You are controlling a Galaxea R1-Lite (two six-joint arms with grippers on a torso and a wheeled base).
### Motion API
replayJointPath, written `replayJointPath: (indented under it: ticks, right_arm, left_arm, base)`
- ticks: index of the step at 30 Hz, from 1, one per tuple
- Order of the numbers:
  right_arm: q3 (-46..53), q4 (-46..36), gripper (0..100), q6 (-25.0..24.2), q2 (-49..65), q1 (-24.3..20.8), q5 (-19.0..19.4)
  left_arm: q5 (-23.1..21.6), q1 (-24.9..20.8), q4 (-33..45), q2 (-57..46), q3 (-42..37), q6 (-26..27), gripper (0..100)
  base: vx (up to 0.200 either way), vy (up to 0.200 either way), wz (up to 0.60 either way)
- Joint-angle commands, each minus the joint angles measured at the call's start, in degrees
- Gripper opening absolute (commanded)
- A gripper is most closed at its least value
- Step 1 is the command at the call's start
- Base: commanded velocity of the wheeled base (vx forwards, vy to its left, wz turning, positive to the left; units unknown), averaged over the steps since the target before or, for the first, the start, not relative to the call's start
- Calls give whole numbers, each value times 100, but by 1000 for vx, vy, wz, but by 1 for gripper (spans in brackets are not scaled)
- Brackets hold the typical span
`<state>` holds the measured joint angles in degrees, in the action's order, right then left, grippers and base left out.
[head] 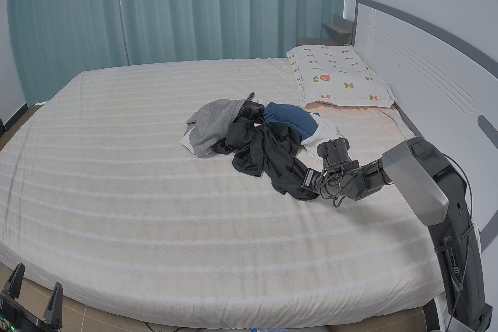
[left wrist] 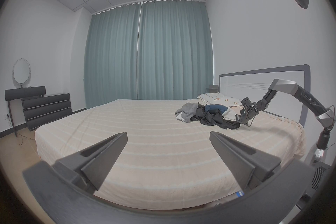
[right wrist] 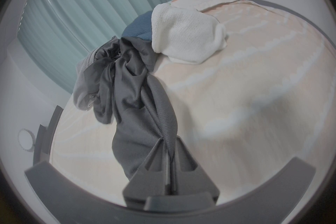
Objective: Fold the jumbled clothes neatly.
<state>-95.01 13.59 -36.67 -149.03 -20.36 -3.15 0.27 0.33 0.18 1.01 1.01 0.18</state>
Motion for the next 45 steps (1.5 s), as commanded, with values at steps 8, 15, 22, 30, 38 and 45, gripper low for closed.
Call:
replayJointPath:
  ticks: [8,15,22,30,38,45]
  right_arm:
    - [2778,126,0,-1044,3099,-82,1492]
    - [3630,372,0,-1149,4664,-372,1527]
    - [3709,706,0,-1106,5332,-654,1325]
    - [3832,1067,0,-1106,5710,-952,1158]
    - [4202,1075,0,-1088,6395,-952,1185]
    - [4465,1075,0,-1097,6501,-873,1237]
  left_arm:
    - [0,2,-1,-84,-92,-1,100]
    - [0,11,-1,-84,-92,-1,100]
    - [8,2,-1,-84,-92,-1,100]
    - [0,2,-1,-84,-92,-1,100]
    - [-211,2,-62,-84,-13,272,100]
    - [-589,-24,-379,2096,1305,210,100]
  base:
    - [0,0,0]
    - [0,0,0]
    - [0,0,0]
    - [0,0,0]
    - [0,0,0]
    - [0,0,0]
